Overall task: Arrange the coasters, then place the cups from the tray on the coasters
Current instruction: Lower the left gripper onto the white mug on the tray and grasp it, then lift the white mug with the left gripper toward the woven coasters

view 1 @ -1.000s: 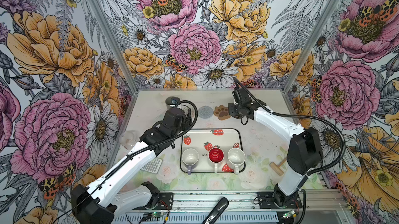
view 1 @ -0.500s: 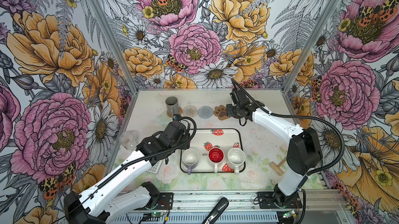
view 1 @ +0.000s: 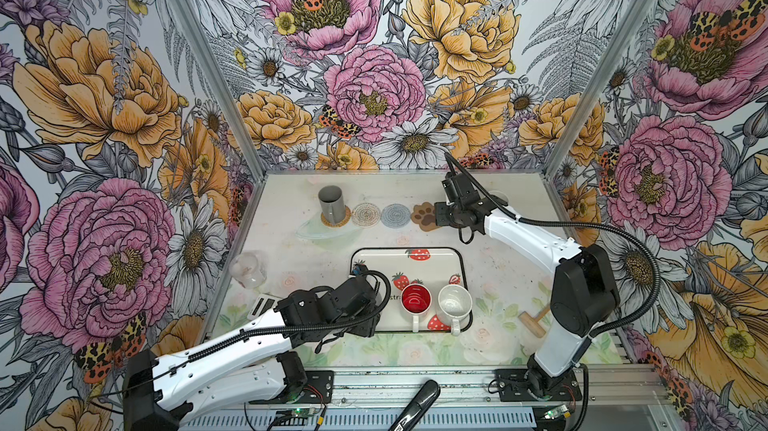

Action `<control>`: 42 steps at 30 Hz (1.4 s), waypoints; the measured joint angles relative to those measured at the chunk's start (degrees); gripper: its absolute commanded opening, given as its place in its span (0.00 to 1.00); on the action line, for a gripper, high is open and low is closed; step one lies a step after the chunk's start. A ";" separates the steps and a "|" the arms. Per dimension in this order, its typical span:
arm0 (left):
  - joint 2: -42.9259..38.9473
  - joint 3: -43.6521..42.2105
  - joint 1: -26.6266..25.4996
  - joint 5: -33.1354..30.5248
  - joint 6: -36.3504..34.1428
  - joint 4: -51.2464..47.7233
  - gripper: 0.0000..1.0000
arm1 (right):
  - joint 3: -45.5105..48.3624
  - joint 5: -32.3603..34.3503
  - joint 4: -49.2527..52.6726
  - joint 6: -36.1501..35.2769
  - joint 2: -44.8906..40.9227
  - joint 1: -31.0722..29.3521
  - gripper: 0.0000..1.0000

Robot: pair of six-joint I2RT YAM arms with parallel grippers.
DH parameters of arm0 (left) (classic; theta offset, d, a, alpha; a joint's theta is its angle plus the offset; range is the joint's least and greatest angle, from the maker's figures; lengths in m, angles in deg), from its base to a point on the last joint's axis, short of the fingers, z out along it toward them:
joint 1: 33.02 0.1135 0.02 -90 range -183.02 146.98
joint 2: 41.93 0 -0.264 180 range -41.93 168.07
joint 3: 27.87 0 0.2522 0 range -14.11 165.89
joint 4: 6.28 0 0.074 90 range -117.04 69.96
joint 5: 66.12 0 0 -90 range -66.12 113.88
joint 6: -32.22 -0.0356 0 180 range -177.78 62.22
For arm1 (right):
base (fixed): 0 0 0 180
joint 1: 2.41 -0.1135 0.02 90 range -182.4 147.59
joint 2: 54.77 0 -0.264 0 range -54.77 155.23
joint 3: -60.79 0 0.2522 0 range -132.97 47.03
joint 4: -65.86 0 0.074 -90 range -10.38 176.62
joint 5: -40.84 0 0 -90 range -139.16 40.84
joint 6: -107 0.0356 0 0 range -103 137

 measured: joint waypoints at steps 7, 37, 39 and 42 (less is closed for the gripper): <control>1.53 -3.04 -5.49 0.00 6.16 0.07 0.63 | 0.81 -0.87 -1.01 0.44 0.07 0.00 0.62; 9.90 -4.92 -3.32 -7.80 9.53 4.50 0.44 | 1.90 -1.99 -2.36 1.29 0.46 0.00 0.63; 11.47 -4.92 -3.32 -7.82 9.09 4.72 0.41 | 1.99 -1.99 -2.51 1.29 0.61 0.00 0.63; 13.84 -4.72 -3.04 -7.85 8.26 4.90 0.36 | 1.99 -2.40 -2.54 1.27 1.18 0.00 0.63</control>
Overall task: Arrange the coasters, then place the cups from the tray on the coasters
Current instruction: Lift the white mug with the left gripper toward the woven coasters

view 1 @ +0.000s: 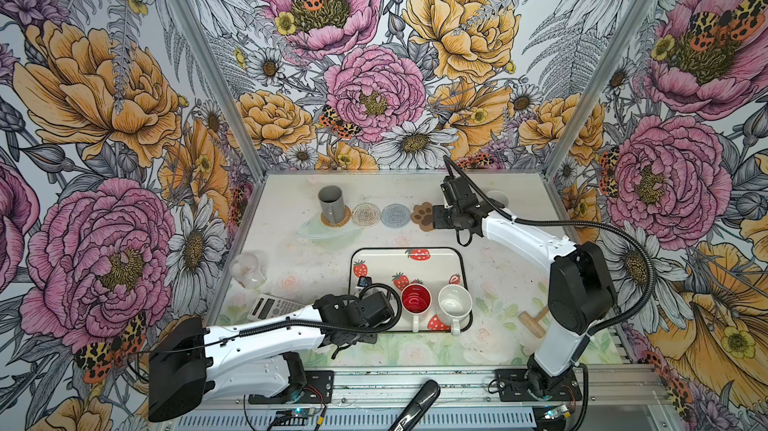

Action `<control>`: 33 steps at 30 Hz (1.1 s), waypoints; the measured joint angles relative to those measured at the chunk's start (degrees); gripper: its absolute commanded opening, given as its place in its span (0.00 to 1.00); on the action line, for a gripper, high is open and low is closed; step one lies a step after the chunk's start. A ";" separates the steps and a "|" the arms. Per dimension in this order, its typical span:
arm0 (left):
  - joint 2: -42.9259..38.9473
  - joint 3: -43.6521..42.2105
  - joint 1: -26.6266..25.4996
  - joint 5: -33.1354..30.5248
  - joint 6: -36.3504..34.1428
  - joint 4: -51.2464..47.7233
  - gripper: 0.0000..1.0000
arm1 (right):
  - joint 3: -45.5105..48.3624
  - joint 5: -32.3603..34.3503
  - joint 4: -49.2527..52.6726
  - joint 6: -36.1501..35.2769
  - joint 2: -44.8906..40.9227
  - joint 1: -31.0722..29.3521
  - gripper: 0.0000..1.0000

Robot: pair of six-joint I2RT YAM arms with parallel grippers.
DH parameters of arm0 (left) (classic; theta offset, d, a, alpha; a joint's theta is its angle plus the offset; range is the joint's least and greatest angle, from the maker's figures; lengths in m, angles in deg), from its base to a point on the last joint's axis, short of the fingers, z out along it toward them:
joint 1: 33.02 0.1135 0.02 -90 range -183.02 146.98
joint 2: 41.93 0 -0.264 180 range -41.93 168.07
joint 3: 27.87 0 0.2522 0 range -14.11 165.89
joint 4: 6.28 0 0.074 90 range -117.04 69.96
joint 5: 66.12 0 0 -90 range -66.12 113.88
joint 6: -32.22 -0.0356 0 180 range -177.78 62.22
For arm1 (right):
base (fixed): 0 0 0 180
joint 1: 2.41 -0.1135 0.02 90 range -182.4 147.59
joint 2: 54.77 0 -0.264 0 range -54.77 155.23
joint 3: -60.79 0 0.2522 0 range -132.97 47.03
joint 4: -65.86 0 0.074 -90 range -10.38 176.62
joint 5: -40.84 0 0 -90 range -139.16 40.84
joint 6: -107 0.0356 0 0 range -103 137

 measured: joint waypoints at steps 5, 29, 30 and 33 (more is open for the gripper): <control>2.86 1.18 0.76 -0.31 -1.16 0.11 0.02 | 0.20 -0.17 0.00 0.02 0.33 0.00 0.63; 9.44 25.75 18.45 -2.38 -15.26 -4.35 0.00 | 2.62 -3.52 -0.42 -1.03 -2.62 0.57 0.60; 11.13 27.82 19.85 -2.38 -16.63 -4.35 0.00 | 2.86 -3.76 -0.44 -1.18 -3.34 0.76 0.60; 16.52 33.66 24.09 -2.40 -20.39 -4.35 0.00 | 3.74 -4.70 -0.63 -1.46 -5.42 1.81 0.59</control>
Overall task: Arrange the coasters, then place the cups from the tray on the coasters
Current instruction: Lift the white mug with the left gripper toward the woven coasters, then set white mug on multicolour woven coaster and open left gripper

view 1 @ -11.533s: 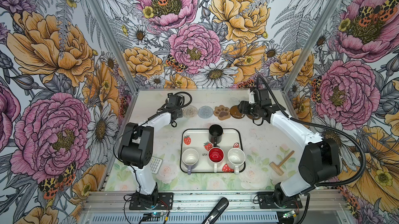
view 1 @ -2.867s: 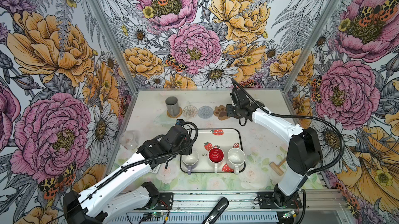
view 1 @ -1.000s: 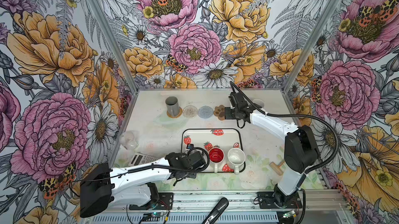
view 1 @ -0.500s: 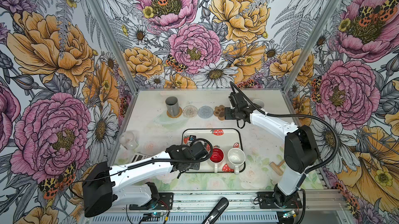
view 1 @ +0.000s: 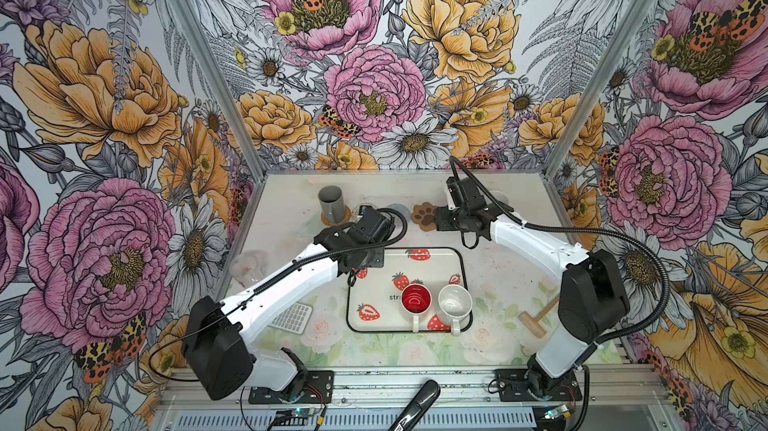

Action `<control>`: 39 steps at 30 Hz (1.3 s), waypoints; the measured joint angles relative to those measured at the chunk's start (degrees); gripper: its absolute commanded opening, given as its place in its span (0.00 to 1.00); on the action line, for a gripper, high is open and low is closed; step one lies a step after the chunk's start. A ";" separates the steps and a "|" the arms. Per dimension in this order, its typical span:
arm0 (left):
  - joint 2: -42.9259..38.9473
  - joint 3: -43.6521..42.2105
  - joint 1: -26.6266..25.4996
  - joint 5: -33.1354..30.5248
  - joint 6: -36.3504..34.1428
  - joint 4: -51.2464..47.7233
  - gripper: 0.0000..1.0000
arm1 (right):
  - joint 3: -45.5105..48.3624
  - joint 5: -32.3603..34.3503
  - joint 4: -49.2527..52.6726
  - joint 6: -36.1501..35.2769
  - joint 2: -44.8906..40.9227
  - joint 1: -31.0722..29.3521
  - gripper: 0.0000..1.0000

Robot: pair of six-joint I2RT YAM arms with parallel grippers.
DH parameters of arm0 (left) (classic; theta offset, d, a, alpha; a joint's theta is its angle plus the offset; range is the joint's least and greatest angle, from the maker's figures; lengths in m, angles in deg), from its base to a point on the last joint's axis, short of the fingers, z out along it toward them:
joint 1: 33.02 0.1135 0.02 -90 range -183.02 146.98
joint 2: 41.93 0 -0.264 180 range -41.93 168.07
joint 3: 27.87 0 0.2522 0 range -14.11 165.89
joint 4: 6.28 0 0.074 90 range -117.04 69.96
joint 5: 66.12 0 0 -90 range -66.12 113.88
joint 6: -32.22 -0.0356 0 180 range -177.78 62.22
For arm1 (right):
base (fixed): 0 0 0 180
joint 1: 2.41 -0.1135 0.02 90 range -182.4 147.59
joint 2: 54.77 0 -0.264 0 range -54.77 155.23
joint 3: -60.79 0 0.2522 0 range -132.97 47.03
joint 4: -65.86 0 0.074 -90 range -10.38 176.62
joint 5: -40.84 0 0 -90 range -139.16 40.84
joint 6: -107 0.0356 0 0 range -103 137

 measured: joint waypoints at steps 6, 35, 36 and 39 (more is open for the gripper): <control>12.41 10.86 7.26 0.02 -5.57 0.04 0.00 | 2.10 -1.38 -0.55 -0.07 -2.95 1.84 0.58; 40.81 30.32 16.87 7.17 -10.73 6.08 0.00 | 4.61 -3.50 -0.61 0.55 -4.15 3.63 0.55; 40.81 30.12 16.87 7.23 -10.73 6.21 0.00 | 4.61 -3.50 -0.61 0.59 -4.15 3.63 0.55; 40.81 29.57 16.87 7.23 -10.73 6.54 0.00 | 4.61 -3.50 -0.61 0.59 -4.15 3.63 0.55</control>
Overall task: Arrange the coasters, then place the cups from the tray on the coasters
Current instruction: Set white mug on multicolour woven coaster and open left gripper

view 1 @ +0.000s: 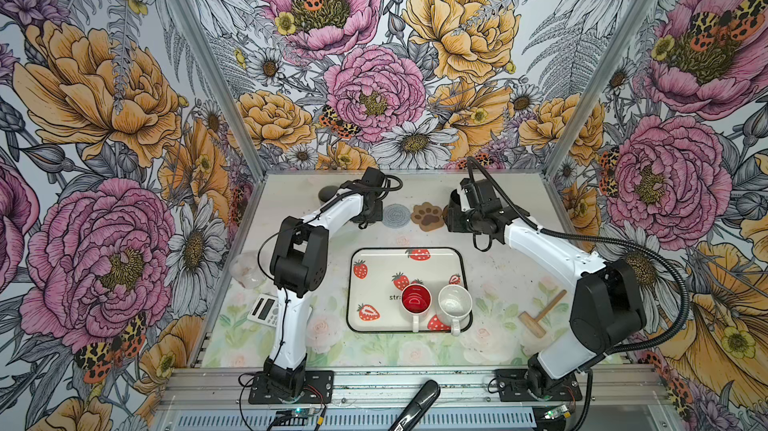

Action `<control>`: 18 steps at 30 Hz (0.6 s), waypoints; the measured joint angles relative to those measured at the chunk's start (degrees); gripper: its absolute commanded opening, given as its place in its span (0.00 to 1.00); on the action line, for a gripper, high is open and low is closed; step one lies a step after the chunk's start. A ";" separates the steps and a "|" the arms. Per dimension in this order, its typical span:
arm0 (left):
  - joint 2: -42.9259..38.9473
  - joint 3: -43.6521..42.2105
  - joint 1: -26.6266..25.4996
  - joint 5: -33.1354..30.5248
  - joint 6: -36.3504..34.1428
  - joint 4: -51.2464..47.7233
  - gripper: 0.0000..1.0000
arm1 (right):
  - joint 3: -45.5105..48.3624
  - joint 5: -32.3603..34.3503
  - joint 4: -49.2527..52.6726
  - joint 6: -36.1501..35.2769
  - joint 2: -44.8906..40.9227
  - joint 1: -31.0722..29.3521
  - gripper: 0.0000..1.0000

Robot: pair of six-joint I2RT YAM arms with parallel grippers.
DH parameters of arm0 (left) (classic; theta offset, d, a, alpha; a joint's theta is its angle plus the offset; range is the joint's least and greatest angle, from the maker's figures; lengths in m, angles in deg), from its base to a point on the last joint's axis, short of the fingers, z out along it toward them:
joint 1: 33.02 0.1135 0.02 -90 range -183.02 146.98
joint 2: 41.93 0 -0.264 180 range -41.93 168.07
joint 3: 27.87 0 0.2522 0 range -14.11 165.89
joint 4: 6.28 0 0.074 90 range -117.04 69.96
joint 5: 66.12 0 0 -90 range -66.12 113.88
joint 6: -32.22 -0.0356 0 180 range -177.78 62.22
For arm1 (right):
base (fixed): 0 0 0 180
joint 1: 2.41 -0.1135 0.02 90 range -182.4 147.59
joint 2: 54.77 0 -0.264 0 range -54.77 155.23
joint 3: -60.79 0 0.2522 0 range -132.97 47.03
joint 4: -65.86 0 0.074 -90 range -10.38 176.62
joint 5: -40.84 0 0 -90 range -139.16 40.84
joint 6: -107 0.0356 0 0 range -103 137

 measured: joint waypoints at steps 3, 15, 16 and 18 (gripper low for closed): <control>0.00 -0.52 0.00 0.00 0.00 -0.02 0.00 | 0.02 0.00 0.00 0.00 0.00 0.00 0.55; 0.00 -1.49 0.00 -0.04 0.00 0.57 0.00 | 0.11 -0.44 0.00 0.17 0.00 0.00 0.55; 0.00 -1.64 0.02 -0.04 0.00 0.63 0.00 | 0.11 -0.44 0.00 0.24 0.00 0.00 0.55; 0.00 -2.08 0.02 -0.04 0.00 0.74 0.00 | 0.11 -0.44 0.00 0.50 0.00 0.00 0.55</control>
